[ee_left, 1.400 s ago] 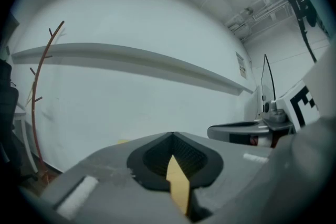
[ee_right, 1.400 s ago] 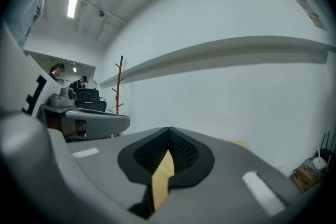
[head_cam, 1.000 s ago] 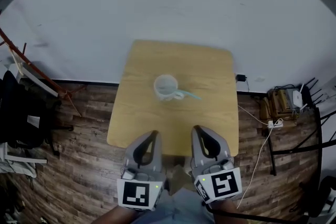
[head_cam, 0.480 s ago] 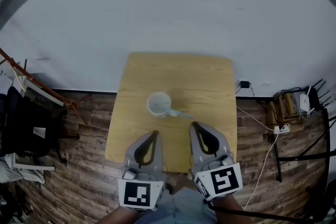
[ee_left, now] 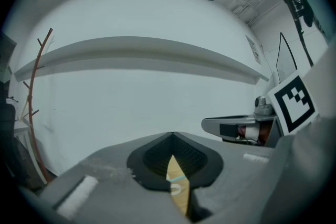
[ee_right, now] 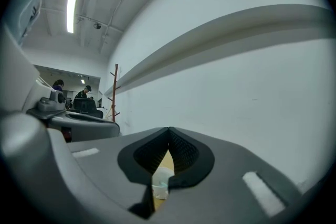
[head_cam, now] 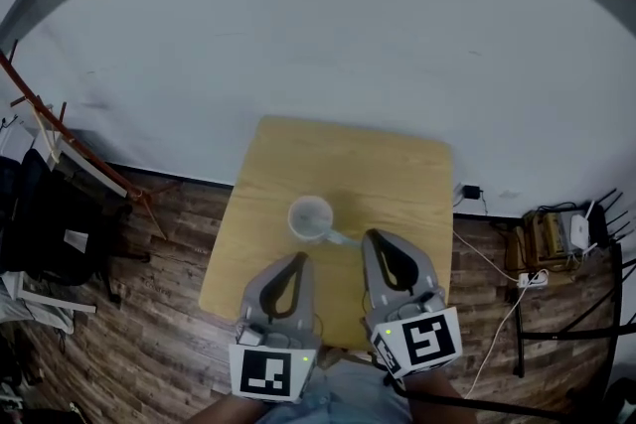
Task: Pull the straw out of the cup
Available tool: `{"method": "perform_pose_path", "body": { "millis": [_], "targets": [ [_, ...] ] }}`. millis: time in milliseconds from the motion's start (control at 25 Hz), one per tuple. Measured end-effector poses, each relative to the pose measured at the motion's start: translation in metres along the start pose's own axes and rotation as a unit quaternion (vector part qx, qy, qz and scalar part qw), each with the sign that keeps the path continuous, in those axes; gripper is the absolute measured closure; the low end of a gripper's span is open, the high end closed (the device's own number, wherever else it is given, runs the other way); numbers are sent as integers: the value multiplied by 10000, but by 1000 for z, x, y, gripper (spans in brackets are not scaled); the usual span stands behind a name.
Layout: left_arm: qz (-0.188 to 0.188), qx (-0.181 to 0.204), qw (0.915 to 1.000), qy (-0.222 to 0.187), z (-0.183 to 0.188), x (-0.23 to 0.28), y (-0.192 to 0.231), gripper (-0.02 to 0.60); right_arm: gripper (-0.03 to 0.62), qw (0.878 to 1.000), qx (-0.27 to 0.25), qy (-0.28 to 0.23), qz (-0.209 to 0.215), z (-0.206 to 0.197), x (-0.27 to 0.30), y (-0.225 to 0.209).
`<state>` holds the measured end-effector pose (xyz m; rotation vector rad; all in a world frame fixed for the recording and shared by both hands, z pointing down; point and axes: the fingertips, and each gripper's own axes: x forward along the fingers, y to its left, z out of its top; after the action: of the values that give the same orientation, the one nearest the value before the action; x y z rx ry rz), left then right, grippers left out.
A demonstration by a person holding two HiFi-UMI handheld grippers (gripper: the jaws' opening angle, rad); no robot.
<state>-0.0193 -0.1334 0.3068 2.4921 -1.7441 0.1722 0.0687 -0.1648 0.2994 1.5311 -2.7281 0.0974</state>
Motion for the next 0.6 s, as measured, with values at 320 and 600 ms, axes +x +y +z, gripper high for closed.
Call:
{"method": "perform_pose_path", "body": {
  "millis": [320,600],
  "targets": [
    [61,-171,9997,135,-9,12,37,561,586,9997,-134,205,24,-9,35,0],
    [-116,-395,9987,289,-20,32,58,561,582,9978,-167,635,50,-31,62,5]
  ]
}}
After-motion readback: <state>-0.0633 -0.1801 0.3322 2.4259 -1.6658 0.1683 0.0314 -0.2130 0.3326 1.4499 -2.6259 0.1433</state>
